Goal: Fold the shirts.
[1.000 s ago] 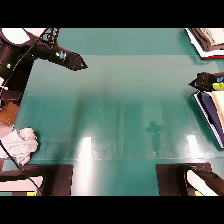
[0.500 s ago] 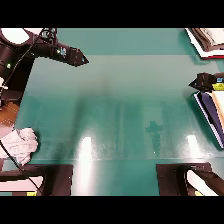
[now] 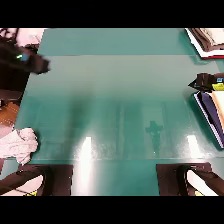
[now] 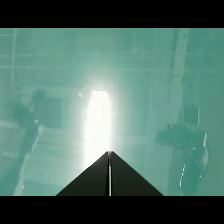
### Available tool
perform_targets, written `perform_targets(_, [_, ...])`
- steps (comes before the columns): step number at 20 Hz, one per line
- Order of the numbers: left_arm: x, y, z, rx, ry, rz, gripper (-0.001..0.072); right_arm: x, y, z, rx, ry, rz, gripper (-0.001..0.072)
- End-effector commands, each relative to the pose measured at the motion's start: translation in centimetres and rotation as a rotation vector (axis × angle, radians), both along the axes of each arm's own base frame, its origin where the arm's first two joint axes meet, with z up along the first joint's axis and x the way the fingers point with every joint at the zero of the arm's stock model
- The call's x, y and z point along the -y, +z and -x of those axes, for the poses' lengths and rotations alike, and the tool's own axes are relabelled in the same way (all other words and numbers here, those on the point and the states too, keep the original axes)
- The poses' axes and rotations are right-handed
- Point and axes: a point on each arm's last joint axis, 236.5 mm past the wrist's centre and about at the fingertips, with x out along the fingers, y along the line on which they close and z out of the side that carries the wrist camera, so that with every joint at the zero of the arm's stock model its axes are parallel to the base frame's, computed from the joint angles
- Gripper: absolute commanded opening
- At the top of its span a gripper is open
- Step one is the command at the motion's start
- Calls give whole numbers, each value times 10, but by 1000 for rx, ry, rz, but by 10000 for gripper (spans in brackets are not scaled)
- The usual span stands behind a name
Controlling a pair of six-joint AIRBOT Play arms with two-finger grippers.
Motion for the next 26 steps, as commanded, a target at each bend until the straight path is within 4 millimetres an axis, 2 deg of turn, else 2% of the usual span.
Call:
perform_targets(1, [-78, -23, 58, -124, 238, -228, 614, 1, 2, -3, 16, -5, 1, 15])
perform_targets(7, [-117, -163, 127, -467, 347, -417, 621, 0, 1, -3, 24, 30, 24, 15])
perform_targets(9, [-128, -194, 152, -548, 385, -470, 621, 1, 1, -3, 24, 32, 25, 15])
perform_targets(12, [-139, -220, 181, -627, 411, -530, 621, 1, 1, -3, 26, 38, 29, 15])
perform_targets(14, [-145, -230, 189, -640, 418, -560, 621, 1, 1, -3, 26, 38, 29, 15])
perform_targets(17, [-146, -237, 190, -630, 421, -560, 618, 0, 1, -2, 25, 38, 29, 15])
perform_targets(18, [-146, -237, 189, -625, 426, -558, 504, 0, 1, -2, 25, 38, 29, 14])
perform_targets(19, [-146, -238, 188, -624, 425, -558, 204, 0, 1, -2, 25, 39, 29, 15])
perform_targets(20, [-146, -238, 186, -618, 416, -556, 36, 0, 1, -2, 25, 39, 29, 15])
perform_targets(22, [-144, -231, 175, -583, 420, -543, 23, 0, 1, -2, 25, 38, 29, 15])
perform_targets(23, [-142, -221, 162, -543, 426, -527, 23, 0, 1, -3, 27, 38, 29, 15])
perform_targets(24, [-139, -203, 143, -483, 424, -504, 22, 0, 1, -3, 27, 38, 29, 15])
perform_targets(26, [-124, -152, 97, -326, 406, -414, 22, 0, 1, -3, 26, 38, 28, 15])
